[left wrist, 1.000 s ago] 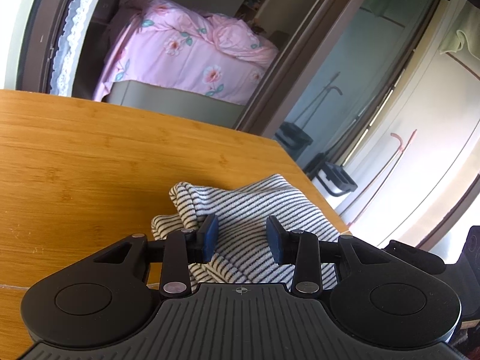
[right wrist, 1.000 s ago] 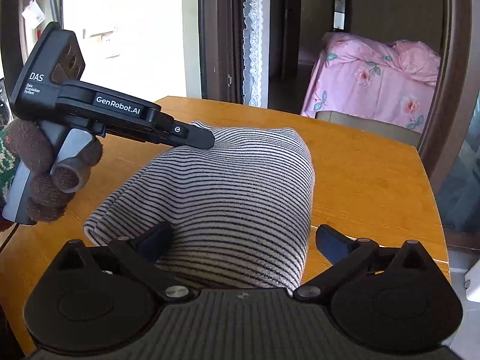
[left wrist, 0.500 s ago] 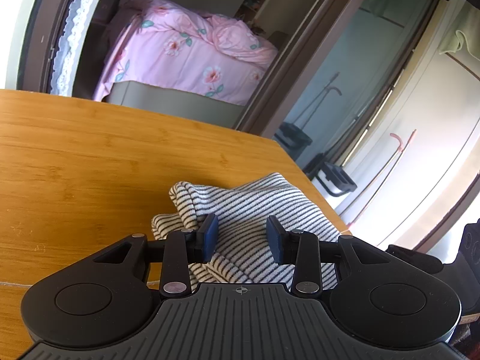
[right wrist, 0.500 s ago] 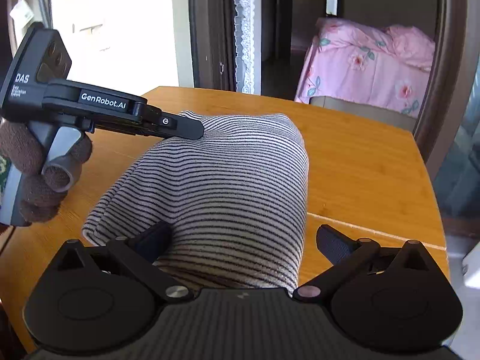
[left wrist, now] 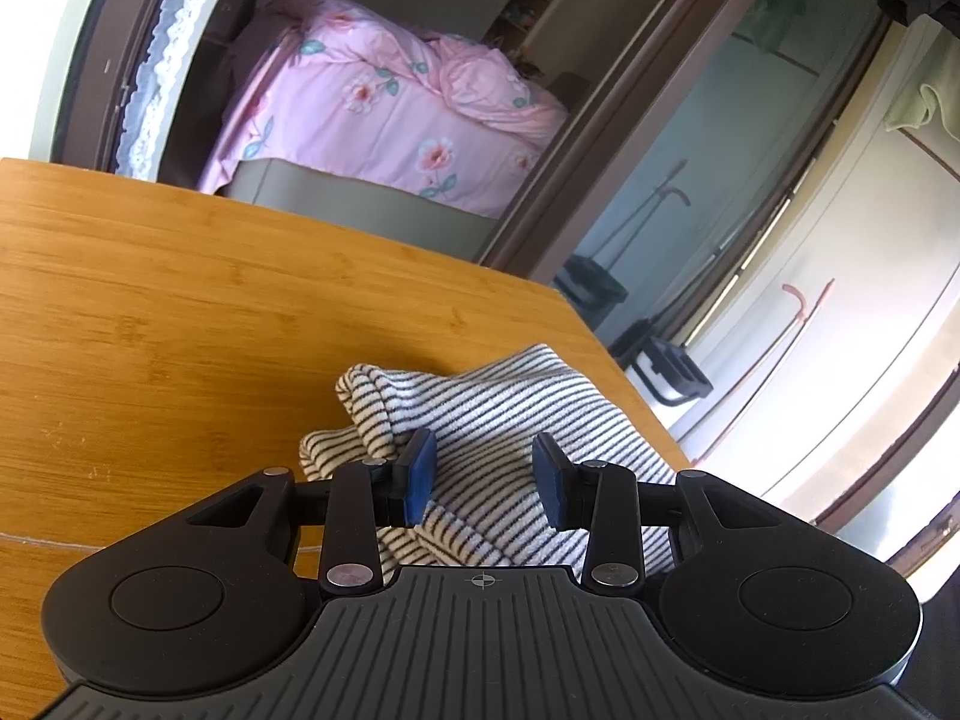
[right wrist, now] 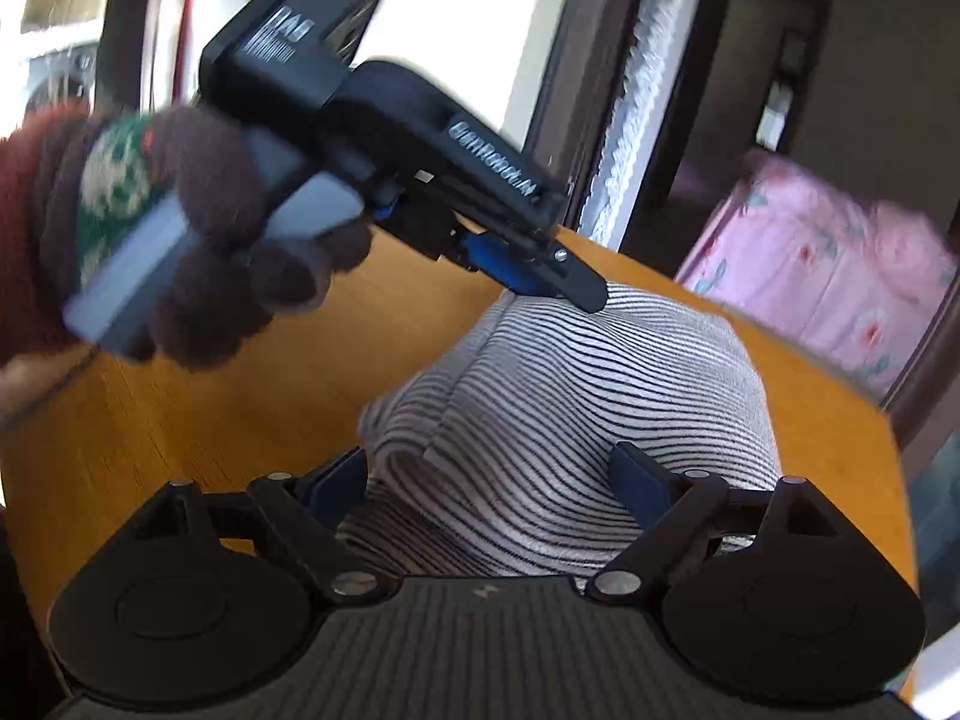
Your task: Fold clothes
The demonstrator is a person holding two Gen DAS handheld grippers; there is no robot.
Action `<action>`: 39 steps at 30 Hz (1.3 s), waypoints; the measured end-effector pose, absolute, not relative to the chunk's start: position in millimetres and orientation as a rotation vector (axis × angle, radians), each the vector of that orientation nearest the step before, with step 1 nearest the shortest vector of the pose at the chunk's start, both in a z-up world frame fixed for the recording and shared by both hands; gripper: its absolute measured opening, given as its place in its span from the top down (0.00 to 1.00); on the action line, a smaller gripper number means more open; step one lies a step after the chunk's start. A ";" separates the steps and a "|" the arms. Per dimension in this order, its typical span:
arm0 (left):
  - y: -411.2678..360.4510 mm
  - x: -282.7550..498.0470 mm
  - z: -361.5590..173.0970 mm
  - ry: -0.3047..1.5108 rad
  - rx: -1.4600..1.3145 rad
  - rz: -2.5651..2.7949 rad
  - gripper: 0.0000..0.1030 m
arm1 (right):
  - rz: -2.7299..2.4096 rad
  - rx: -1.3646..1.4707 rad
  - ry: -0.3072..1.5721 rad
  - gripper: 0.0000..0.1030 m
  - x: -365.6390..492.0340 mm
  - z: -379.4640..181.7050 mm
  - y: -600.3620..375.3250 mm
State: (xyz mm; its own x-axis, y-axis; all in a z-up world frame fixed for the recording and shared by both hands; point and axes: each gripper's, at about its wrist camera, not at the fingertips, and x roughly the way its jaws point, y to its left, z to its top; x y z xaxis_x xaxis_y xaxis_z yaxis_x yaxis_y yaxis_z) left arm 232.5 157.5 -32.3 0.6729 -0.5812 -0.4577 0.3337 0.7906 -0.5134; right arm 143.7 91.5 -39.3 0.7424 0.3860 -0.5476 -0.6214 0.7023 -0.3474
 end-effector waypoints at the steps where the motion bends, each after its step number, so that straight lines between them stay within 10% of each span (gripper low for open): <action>1: 158.8 230.7 -29.8 0.642 -0.413 -0.532 0.57 | 0.623 -0.509 0.471 0.13 144.5 -31.5 86.3; 8: 168.1 221.1 -3.1 0.541 -0.421 -0.519 0.40 | 0.634 -0.144 0.470 0.14 193.6 40.9 19.2; 12: 152.8 226.6 -0.6 0.521 -0.397 -0.553 0.46 | 0.477 -0.036 0.513 0.55 254.3 49.5 -4.1; 14: 144.2 224.9 1.4 0.483 -0.369 -0.559 0.51 | 0.434 -0.039 0.563 0.59 284.8 37.7 -3.4; 27: 140.9 248.3 -42.8 0.653 -0.357 -0.558 0.57 | 0.363 -0.172 0.612 0.54 297.8 -14.5 12.6; 34: 148.6 240.2 -44.3 0.632 -0.415 -0.527 0.59 | 0.511 -0.315 0.566 0.32 229.6 -20.5 30.8; 39: 162.5 209.4 -26.9 0.601 -0.449 -0.476 0.34 | 0.571 -0.344 0.405 0.32 183.7 -0.2 38.6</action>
State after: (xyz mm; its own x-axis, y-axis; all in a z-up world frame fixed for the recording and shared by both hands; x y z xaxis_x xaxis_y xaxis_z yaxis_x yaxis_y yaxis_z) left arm 209.4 162.5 -26.9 0.7250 -0.5422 -0.4246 0.2897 0.7995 -0.5262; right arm 183.7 38.6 -0.2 0.7673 0.4486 -0.4583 -0.5809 0.7889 -0.2003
